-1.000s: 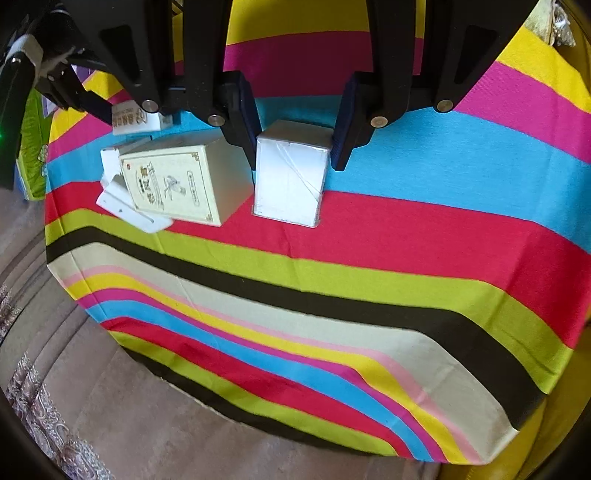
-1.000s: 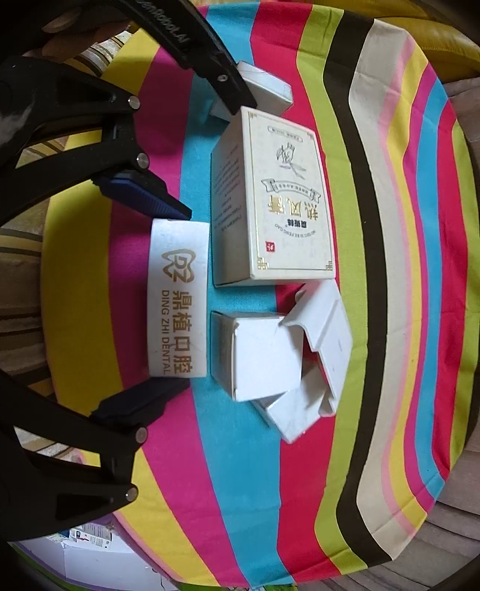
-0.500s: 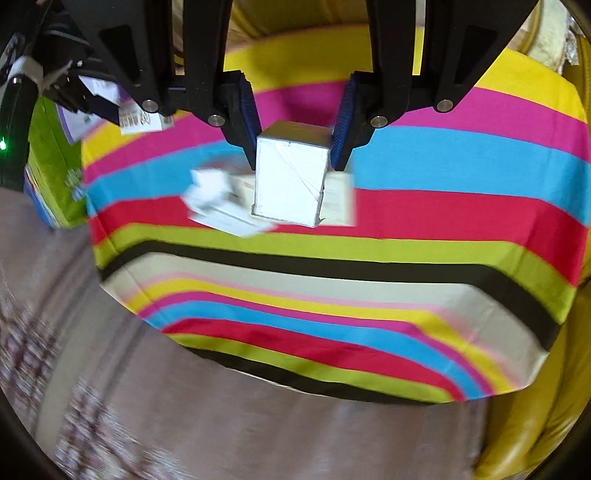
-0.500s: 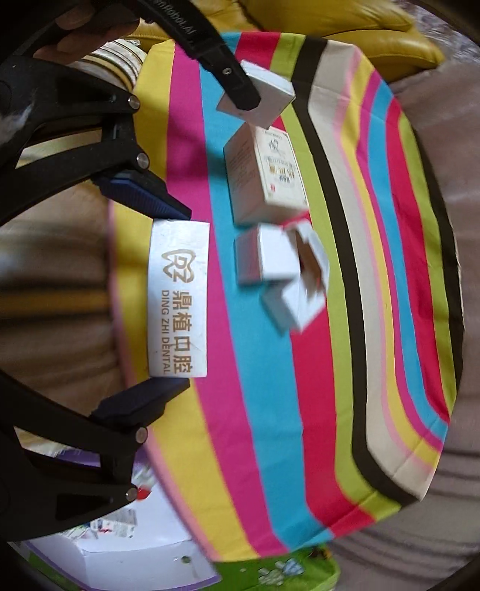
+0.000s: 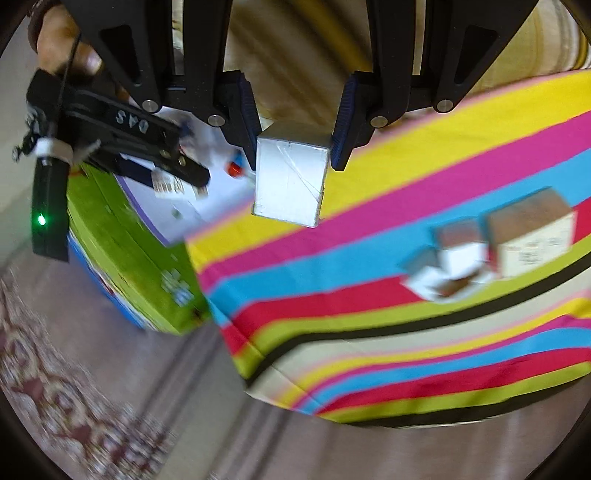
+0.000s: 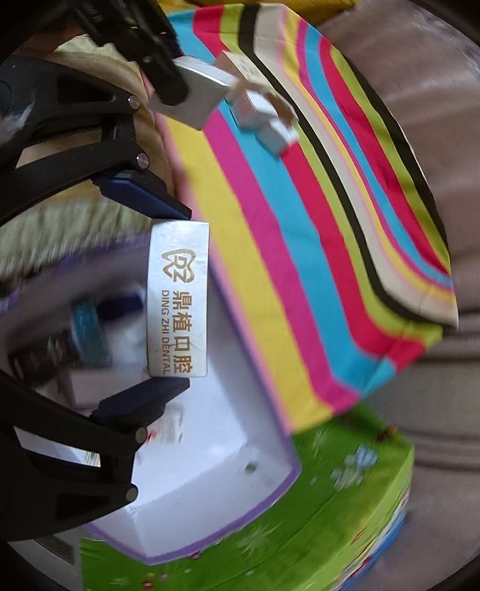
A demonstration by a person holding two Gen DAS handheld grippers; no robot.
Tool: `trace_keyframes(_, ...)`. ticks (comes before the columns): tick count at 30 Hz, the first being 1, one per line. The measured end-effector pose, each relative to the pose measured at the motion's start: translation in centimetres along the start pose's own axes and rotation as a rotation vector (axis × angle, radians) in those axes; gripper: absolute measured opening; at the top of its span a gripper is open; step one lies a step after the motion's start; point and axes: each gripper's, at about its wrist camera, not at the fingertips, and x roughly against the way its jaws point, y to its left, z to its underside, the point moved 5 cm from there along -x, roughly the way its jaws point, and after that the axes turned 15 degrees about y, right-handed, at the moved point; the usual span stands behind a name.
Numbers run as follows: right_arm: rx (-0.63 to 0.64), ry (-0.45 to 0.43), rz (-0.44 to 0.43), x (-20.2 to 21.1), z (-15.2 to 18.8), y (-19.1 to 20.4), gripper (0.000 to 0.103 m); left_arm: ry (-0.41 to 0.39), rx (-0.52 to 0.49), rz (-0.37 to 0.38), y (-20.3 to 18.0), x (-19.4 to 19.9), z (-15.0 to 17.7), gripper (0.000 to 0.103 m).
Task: Organize rigid objects
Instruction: 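Carry the white cube box and DING ZHI DENTAL box into the storage box and open both grippers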
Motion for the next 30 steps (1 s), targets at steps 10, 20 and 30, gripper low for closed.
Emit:
trace_keyframes(10, -0.195, 0.015, 0.029, -0.1, 1.9, -10.0, 0.084, 0.132, -0.176, 0.033, -8.2, -4.5, 1.5, 0.038)
trace_keyframes(20, -0.274, 0.052, 0.028, -0.9, 3.0, -13.2, 0.088, 0.239, -0.271, 0.080, -11.5, -7.0, 2.6, 0.061)
trace_keyframes(30, -0.249, 0.065, -0.007, -1.2, 3.0, -12.2, 0.096, 0.147, -0.137, 0.052, -7.1, -4.4, 0.6, 0.086)
